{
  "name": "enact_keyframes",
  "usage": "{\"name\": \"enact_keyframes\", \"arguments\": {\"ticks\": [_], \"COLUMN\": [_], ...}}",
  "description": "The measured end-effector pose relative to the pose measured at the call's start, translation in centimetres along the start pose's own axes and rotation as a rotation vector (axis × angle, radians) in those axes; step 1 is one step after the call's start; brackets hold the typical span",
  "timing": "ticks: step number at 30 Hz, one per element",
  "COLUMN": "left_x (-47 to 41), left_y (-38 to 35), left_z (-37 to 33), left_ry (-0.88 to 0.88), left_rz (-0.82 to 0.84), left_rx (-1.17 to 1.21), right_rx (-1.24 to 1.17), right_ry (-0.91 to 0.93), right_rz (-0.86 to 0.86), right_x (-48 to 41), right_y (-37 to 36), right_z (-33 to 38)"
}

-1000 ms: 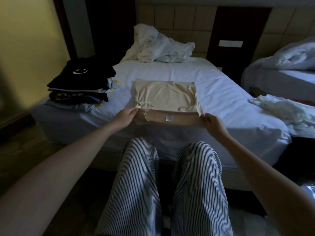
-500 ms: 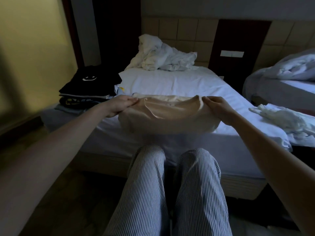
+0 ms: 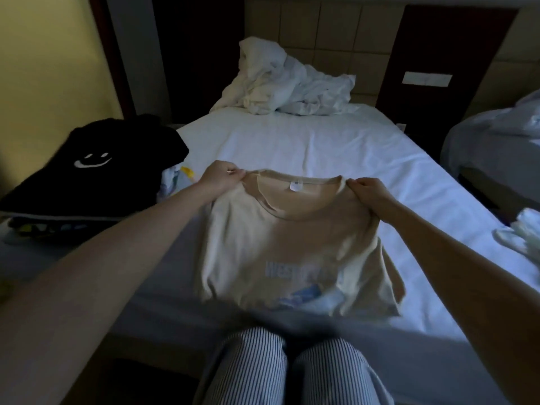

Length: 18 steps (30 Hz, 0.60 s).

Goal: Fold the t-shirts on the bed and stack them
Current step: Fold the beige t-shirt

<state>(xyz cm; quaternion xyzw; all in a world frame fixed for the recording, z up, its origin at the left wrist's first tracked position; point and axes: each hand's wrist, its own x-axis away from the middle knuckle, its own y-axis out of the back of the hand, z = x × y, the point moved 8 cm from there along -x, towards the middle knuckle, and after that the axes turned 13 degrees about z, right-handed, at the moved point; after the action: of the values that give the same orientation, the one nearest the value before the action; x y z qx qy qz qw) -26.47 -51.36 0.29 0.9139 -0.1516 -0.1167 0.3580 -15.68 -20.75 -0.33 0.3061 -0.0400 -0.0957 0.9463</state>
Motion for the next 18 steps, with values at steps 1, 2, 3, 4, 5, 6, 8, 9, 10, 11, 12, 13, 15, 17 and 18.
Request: {"name": "enact_keyframes", "arguments": {"ticks": [1,2,3,4,5,6,8,9,10,11,12,13,15,17,18], "left_x": [-1.5,-3.0,-4.5,-5.2,-6.2,-7.2,-8.3,-8.4,-8.3,-8.3,-8.4,-8.4,-8.4,-7.8,-6.8], "left_y": [-0.6,-1.1,-1.8,-2.2,-3.0,-3.8,-5.2,-5.6,-5.9,-6.1,-6.1,-6.0,-6.0,-6.3,-7.0], "left_z": [0.6,1.2,2.2,3.0,4.1,5.4,7.7,8.4,8.7,8.6,8.3,7.8,5.8,2.5,0.6], "left_ry": [0.013,0.026,0.044,0.057,0.073,0.092,0.127,0.128,0.117,0.104,0.096,0.096,0.087,0.015,-0.041], "left_rz": [0.006,0.003,0.006,0.016,0.037,0.047,0.017,-0.026,-0.069,-0.097,-0.104,-0.09,-0.039,-0.066,-0.081], "left_rx": [-0.041,-0.078,-0.111,-0.155,-0.2,-0.239,-0.319,-0.348,-0.379,-0.426,-0.49,-0.57,-0.762,-0.889,-0.911], "right_rx": [0.023,0.057,0.094,0.137,0.185,0.242,0.364,0.425,0.495,0.564,0.615,0.664,0.769,0.853,0.87], "right_ry": [-0.008,-0.021,-0.039,-0.051,-0.065,-0.083,-0.137,-0.151,-0.134,-0.105,-0.086,-0.084,-0.101,-0.05,0.013], "right_rz": [-0.004,-0.006,-0.005,-0.004,-0.001,-0.005,-0.033,-0.065,-0.104,-0.135,-0.149,-0.146,-0.107,-0.143,-0.172], "right_x": [-1.7,-3.5,-5.3,-6.2,-7.5,-8.7,-10.2,-10.4,-10.4,-10.5,-10.6,-10.6,-10.6,-9.6,-8.4], "right_y": [-0.2,-0.4,-0.7,-0.9,-1.3,-1.7,-2.5,-3.0,-3.4,-3.6,-3.8,-3.8,-3.9,-4.3,-5.0], "right_z": [-0.6,-1.3,-2.1,-2.6,-3.3,-4.2,-6.2,-7.1,-7.4,-7.3,-7.1,-6.7,-5.5,-2.9,-1.2]}}
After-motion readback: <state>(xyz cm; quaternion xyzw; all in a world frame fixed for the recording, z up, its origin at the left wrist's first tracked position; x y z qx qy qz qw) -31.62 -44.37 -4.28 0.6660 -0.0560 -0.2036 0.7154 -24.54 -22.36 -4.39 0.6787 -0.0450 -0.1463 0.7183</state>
